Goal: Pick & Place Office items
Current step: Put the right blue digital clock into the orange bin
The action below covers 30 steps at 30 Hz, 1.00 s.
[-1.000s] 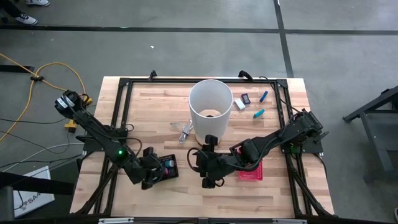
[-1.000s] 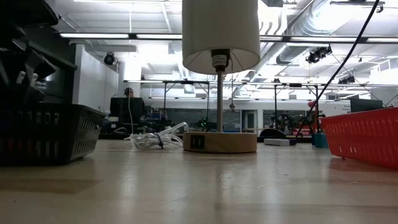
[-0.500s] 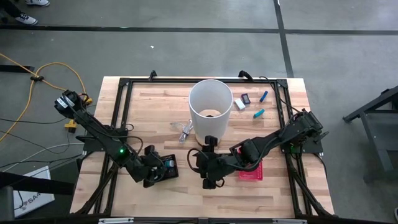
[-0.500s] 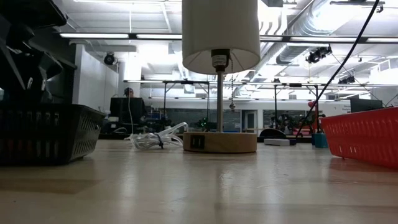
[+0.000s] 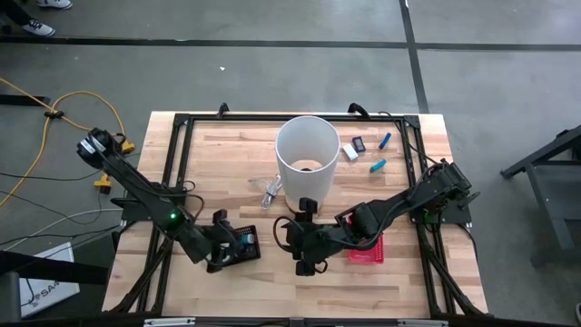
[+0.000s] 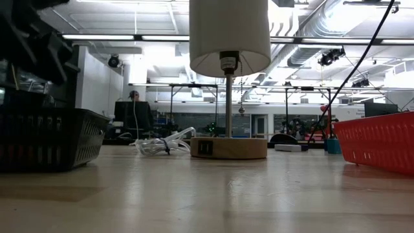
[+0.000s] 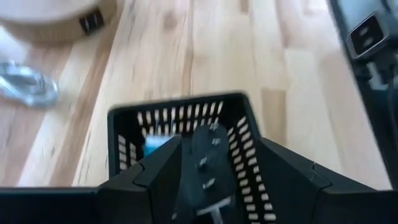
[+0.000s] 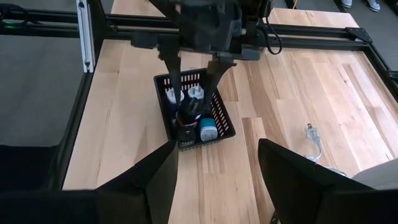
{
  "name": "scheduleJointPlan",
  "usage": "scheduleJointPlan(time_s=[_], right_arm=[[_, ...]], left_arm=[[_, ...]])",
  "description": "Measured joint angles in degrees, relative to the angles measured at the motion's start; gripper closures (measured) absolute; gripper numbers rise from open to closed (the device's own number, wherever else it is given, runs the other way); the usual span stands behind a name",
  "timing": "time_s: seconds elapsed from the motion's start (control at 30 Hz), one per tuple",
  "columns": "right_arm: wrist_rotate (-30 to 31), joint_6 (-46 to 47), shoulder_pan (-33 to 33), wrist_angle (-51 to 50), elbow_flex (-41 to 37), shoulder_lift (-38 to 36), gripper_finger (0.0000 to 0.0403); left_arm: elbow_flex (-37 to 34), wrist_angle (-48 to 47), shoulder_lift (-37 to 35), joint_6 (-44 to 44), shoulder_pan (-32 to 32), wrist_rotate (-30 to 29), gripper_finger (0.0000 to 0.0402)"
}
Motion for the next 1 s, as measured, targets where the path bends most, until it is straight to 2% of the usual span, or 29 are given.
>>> scheduleJointPlan(time_s=[0.2, 0.43, 0.53, 0.77, 1.0], right_arm=[[-0.1, 0.0, 0.0, -0.5, 0.0, 0.0, 0.0195], [-0.3, 1.5, 0.0, -2.5, 0.0, 0.0, 0.0195], [-2.1, 1.5, 0.0, -3.8, 0.0, 0.0, 0.0195], [-4.4, 4.3, 0.0, -8.6, 0.0, 0.0, 0.0195], [-3.4, 10.1, 0.3, -15.4, 0.0, 0.0, 0.0195]], left_arm=[[0.0, 1.5, -3.8, 5.1, 0.0, -2.8, 0.0203], [0.0, 1.3, -7.6, 9.0, 0.1, -3.4, 0.0203], [0.0, 1.2, -8.3, 10.7, 0.9, -3.4, 0.0203], [0.0, 1.1, -8.6, 12.6, 5.0, -3.3, 0.0202], [0.0, -0.2, -9.2, 14.8, 9.8, -2.2, 0.0202]])
